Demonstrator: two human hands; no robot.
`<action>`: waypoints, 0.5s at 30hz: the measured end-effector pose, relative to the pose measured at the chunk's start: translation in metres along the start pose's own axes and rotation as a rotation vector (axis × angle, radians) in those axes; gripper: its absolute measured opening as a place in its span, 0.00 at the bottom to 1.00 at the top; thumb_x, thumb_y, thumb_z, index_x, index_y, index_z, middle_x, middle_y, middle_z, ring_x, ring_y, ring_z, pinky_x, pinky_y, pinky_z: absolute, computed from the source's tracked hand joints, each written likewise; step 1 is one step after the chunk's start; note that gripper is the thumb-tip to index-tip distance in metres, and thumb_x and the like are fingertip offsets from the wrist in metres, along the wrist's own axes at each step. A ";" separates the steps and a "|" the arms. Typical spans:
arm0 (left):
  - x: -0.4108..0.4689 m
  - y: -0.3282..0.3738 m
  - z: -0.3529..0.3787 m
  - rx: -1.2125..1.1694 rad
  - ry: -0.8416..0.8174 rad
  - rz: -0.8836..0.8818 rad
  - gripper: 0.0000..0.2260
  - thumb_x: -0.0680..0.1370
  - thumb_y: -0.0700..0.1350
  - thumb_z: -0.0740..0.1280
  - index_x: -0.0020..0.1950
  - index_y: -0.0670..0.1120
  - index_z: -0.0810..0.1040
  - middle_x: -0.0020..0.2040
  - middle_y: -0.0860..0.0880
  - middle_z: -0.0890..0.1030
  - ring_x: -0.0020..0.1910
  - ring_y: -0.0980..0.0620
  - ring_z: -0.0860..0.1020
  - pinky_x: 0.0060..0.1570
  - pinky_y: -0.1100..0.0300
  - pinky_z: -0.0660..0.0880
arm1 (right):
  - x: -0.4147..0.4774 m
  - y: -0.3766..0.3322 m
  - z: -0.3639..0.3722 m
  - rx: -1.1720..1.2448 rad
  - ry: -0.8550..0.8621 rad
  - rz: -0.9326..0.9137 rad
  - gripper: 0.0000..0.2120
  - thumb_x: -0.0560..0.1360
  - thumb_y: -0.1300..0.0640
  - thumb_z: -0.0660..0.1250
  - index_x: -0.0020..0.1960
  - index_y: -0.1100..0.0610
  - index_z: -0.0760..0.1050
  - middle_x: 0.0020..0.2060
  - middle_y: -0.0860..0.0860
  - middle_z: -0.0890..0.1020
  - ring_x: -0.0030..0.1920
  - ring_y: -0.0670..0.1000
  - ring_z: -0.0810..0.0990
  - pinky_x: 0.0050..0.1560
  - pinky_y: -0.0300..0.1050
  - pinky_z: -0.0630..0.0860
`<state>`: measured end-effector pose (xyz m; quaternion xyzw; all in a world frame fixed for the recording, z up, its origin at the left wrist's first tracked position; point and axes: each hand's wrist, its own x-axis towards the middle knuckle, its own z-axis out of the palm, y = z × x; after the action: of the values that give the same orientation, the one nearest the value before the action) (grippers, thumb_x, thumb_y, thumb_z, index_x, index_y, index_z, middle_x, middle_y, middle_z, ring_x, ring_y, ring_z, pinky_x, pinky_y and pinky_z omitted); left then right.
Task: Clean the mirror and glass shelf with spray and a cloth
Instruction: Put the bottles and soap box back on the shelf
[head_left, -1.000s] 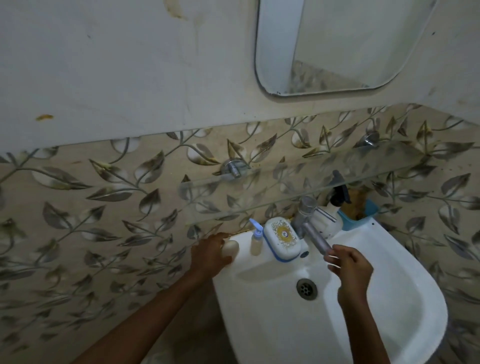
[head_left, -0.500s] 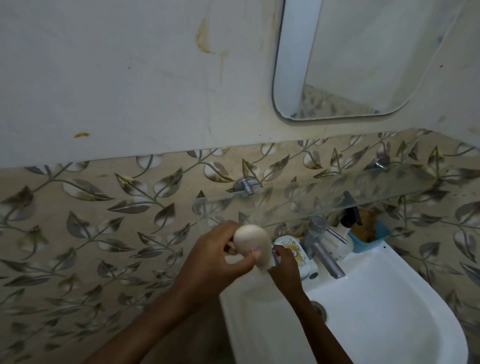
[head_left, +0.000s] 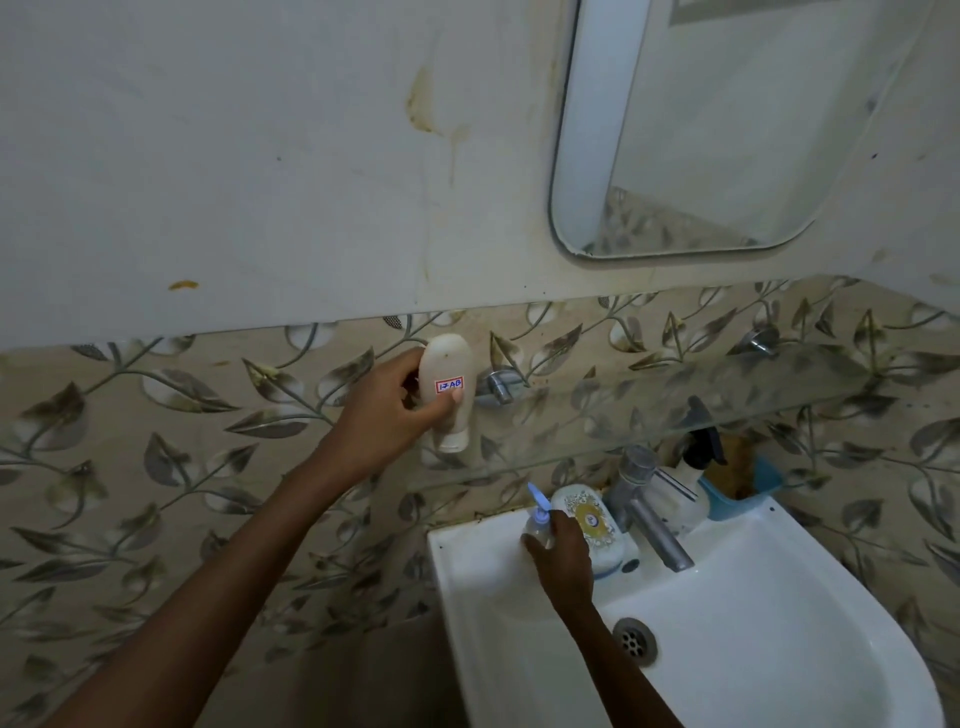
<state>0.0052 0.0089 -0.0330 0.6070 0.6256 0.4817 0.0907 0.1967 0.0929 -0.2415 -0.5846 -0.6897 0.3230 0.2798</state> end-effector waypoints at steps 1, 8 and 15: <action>0.000 -0.002 0.001 -0.013 -0.001 0.004 0.09 0.73 0.45 0.70 0.51 0.51 0.76 0.41 0.57 0.78 0.39 0.53 0.77 0.35 0.65 0.72 | -0.002 -0.002 -0.002 0.024 0.013 -0.002 0.20 0.73 0.60 0.69 0.62 0.64 0.71 0.57 0.60 0.77 0.60 0.59 0.74 0.58 0.46 0.67; -0.008 -0.007 0.004 -0.057 -0.017 0.034 0.16 0.70 0.45 0.73 0.51 0.59 0.73 0.43 0.62 0.79 0.41 0.62 0.78 0.37 0.73 0.73 | -0.045 -0.040 -0.077 0.157 0.225 -0.118 0.14 0.65 0.59 0.75 0.48 0.53 0.77 0.35 0.49 0.77 0.37 0.53 0.76 0.40 0.48 0.74; -0.011 -0.013 0.009 -0.012 -0.011 0.028 0.23 0.68 0.44 0.76 0.60 0.50 0.73 0.48 0.58 0.77 0.46 0.62 0.77 0.44 0.71 0.74 | -0.049 -0.120 -0.153 0.220 0.505 -0.514 0.10 0.68 0.58 0.73 0.41 0.60 0.73 0.33 0.53 0.74 0.35 0.50 0.72 0.36 0.38 0.70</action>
<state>0.0050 0.0068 -0.0517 0.6179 0.6134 0.4833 0.0911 0.2463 0.0493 -0.0519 -0.4202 -0.6844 0.1600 0.5740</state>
